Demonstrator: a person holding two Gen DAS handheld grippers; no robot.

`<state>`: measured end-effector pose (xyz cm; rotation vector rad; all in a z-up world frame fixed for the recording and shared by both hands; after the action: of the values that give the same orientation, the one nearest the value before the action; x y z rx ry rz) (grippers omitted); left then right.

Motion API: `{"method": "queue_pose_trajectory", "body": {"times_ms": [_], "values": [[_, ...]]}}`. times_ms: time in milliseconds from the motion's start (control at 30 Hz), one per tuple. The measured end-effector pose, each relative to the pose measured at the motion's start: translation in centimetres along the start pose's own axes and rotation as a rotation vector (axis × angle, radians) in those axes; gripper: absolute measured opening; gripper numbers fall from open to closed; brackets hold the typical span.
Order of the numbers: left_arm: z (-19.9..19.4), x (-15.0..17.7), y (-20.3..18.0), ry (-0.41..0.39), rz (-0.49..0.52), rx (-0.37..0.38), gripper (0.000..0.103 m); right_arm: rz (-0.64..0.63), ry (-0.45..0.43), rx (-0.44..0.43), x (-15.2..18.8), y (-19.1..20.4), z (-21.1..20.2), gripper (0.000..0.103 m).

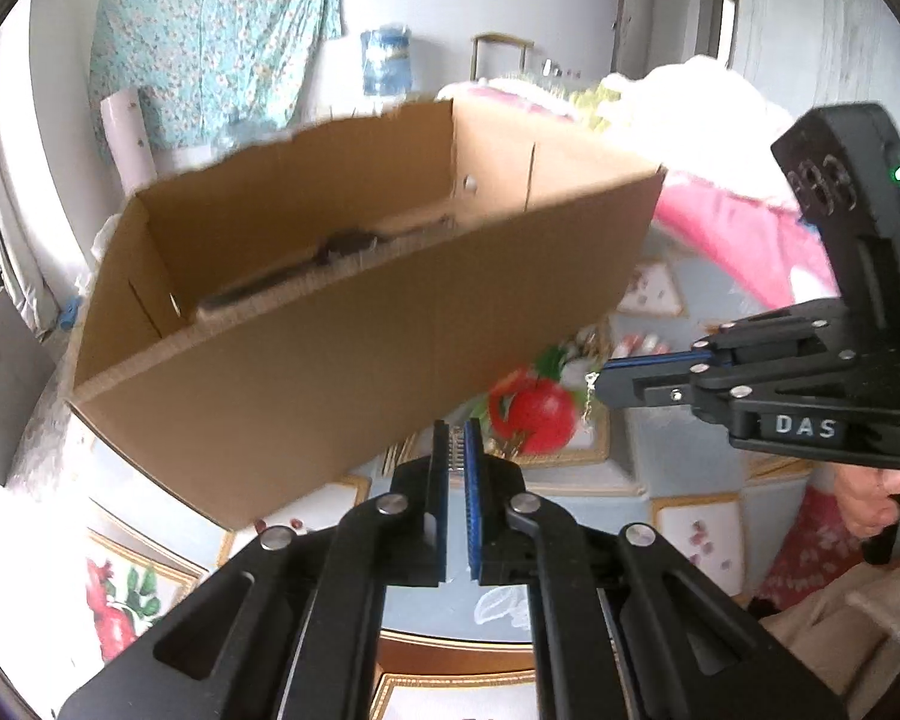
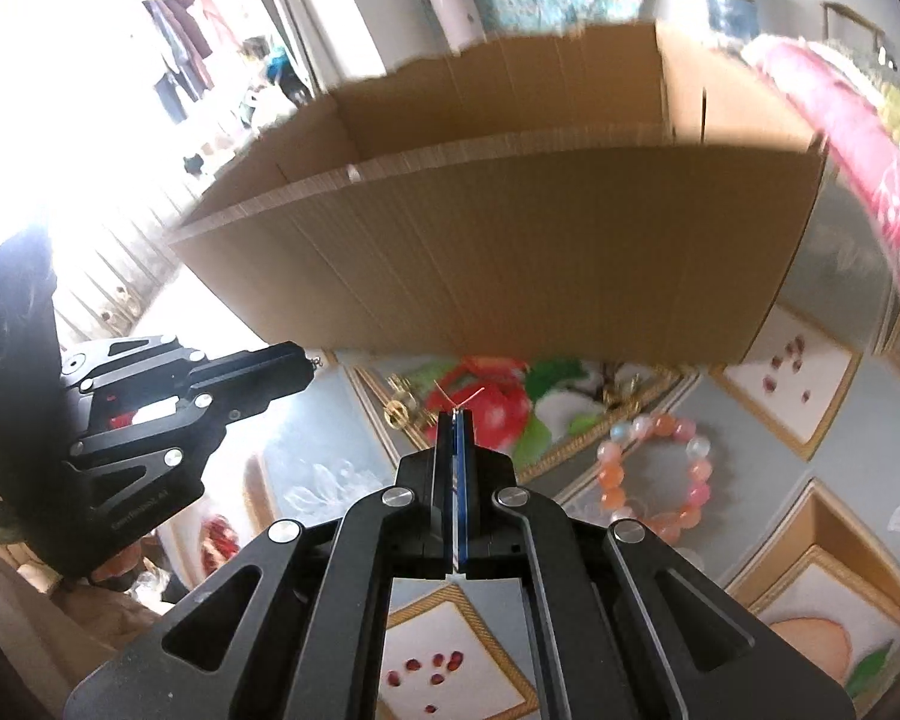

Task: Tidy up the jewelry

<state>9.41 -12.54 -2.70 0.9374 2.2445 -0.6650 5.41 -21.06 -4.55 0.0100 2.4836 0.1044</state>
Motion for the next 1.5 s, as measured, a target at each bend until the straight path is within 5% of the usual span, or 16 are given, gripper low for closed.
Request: {"method": "queue_pose_trajectory", "body": {"times_ms": [233,467,700,967,1100,1267,1500], "values": [[-5.0,-4.9,-2.3,-0.137,0.036,0.091,0.004,0.014,-0.123,-0.073,-4.0,0.9,-5.0,0.0],[-7.3,-11.1,-2.0,-0.239,0.115,0.09,0.004,0.002,-0.266,-0.151,-10.9,1.3,-7.5,0.0],[0.1,-14.1,3.3,-0.064,-0.034,0.101,0.004,-0.001,-0.112,-0.119,-15.1,-0.2,-0.2,0.0],[7.4,-13.0,7.6,0.156,-0.243,0.125,0.005,0.023,0.104,-0.071,-14.6,-2.7,6.8,0.0],[8.7,-12.6,8.2,0.202,-0.302,0.132,0.008,0.048,0.129,-0.081,-15.1,-3.5,7.3,0.004],[8.9,-12.6,9.1,0.209,-0.37,0.152,0.033,0.073,0.11,-0.081,-15.6,-4.5,6.6,0.01],[7.6,-13.4,9.5,0.116,-0.389,0.177,0.033,0.115,0.054,-0.082,-15.8,-5.1,4.8,0.011]]}}
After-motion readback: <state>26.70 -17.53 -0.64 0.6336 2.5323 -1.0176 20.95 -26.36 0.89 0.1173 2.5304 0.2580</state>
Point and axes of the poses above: each gripper's, at about its wrist camera, not at the fingertips, and z roughly the way its jaws point, y to its left, x to its underside, the point moved 7 cm from there along z, roughly the way its jaws point, and after that the axes turned 15 degrees about x, right-handed, at the moved point
